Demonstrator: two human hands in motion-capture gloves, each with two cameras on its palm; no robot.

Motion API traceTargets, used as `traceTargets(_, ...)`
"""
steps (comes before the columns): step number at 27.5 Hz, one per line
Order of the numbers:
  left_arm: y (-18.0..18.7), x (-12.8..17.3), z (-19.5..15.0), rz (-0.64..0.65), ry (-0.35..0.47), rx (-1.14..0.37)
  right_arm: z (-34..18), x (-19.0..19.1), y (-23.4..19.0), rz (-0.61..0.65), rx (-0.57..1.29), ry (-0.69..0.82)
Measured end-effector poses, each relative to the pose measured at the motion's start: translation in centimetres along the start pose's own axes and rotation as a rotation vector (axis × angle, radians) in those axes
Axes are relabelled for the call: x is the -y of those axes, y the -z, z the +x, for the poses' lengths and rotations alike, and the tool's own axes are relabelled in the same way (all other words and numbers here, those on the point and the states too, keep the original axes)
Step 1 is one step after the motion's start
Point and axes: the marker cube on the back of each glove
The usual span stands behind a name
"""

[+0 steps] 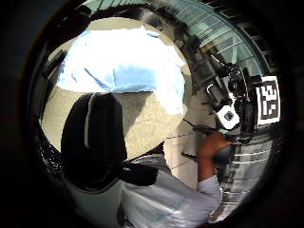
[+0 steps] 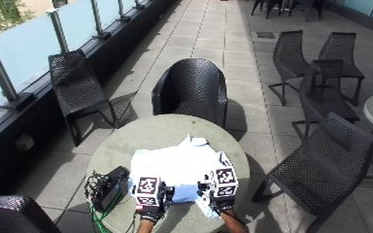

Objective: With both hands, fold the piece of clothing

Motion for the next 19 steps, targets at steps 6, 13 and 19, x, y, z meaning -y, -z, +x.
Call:
traceTargets(6,-1.4,-0.2,0.7,-0.066,-0.019,-0.016,-0.4,0.1,-0.7,-0.028,-0.002,0.016)
traceTargets(13,-1.2,-0.3,0.1,-0.053,-0.013,-0.009,-0.5,0.0,-0.3,-0.02,-0.014,0.02)
traceTargets(19,-0.2,-0.9,-0.3,-0.041,-0.012,0.0,-0.4,-0.3,0.2,-0.01,-0.019,0.021)
